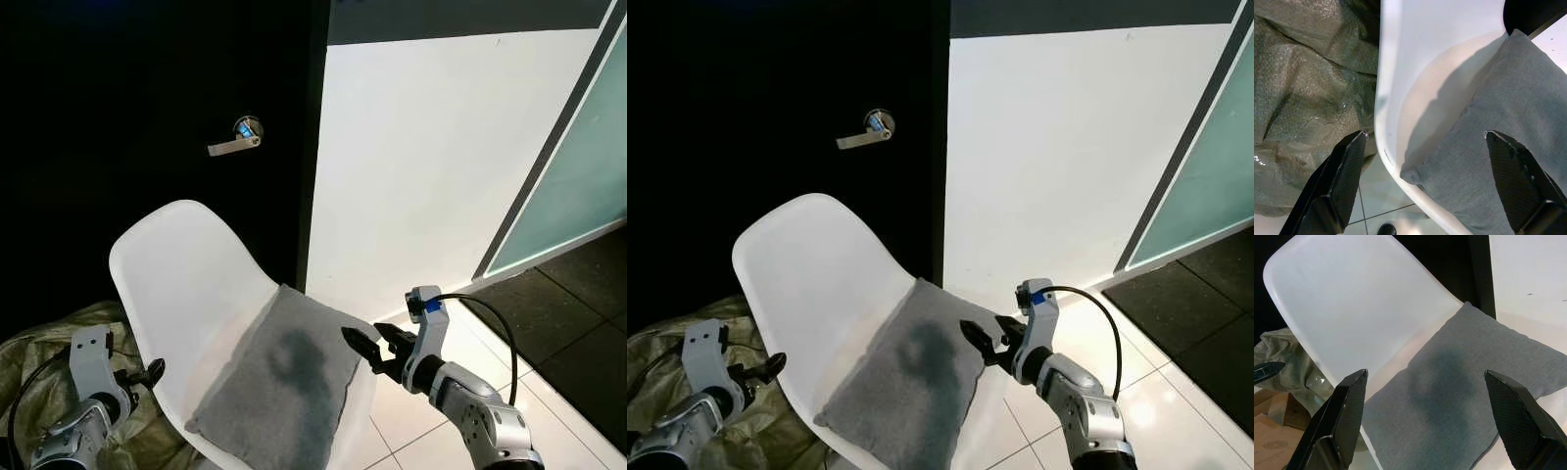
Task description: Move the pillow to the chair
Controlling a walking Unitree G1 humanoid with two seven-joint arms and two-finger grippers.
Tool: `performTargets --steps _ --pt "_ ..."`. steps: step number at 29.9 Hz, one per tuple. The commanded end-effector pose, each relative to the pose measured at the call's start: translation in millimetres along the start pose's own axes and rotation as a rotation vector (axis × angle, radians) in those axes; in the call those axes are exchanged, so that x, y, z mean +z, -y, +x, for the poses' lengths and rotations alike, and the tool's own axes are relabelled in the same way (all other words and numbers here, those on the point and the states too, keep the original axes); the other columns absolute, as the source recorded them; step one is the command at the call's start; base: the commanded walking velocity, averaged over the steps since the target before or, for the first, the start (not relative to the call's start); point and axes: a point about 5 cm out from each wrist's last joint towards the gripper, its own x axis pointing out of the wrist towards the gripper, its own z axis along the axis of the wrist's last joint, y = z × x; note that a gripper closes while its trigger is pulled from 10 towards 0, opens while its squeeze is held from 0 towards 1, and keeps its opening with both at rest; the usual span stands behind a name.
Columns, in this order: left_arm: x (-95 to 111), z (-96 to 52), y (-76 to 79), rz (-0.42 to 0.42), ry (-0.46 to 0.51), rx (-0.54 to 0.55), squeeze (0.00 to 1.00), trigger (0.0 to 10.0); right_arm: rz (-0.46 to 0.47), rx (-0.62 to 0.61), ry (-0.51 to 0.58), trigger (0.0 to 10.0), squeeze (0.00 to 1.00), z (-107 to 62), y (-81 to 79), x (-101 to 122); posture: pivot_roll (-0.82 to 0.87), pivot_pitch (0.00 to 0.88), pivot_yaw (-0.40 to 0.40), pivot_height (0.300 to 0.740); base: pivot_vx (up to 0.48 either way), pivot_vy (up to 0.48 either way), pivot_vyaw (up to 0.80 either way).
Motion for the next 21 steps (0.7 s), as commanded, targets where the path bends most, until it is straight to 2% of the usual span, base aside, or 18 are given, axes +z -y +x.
performTargets --steps 1,2,7,10,13,15,21 --pt "3.1 0.4 -2.2 0.009 0.002 0.001 0.00 10.0 -0.011 -0.002 0.006 10.0 0.00 -1.1 -1.2 1.9 -0.14 0.000 -0.071 0.737 0.000 0.000 0.00" --pt "0.3 0.0 -4.9 -0.016 -0.020 0.004 0.00 10.0 -0.010 -0.001 0.006 10.0 0.00 -1.3 -1.2 1.5 -0.14 0.000 -0.072 0.737 0.000 0.000 0.00" --pt "2.6 -0.7 -7.3 -0.008 -0.007 0.013 0.00 10.0 -0.011 -0.001 0.005 10.0 0.00 -1.8 -1.0 1.3 -0.14 0.000 -0.070 0.737 0.000 0.000 0.00" --pt "7.5 -4.6 -18.0 -0.027 0.020 0.062 0.00 10.0 -0.011 -0.004 0.005 10.0 0.00 -2.6 -0.4 1.1 -0.15 0.000 -0.071 0.737 0.000 0.000 0.00" --pt "7.7 -5.7 -20.9 -0.032 0.021 0.074 0.00 10.0 -0.011 -0.003 0.005 10.0 0.00 -2.7 -0.4 1.1 -0.15 0.000 -0.071 0.737 0.000 0.000 0.00" --pt "6.6 -9.5 -30.7 -0.071 0.010 0.100 0.00 10.0 -0.013 -0.002 0.003 10.0 0.00 -2.8 0.1 1.4 -0.15 0.000 -0.074 0.737 0.000 0.000 0.00" --pt "10.4 -8.6 -29.2 -0.042 0.019 0.083 0.00 10.0 -0.013 -0.002 0.005 10.0 0.00 -3.0 0.5 1.8 -0.15 0.000 -0.073 0.737 0.000 0.000 0.00"
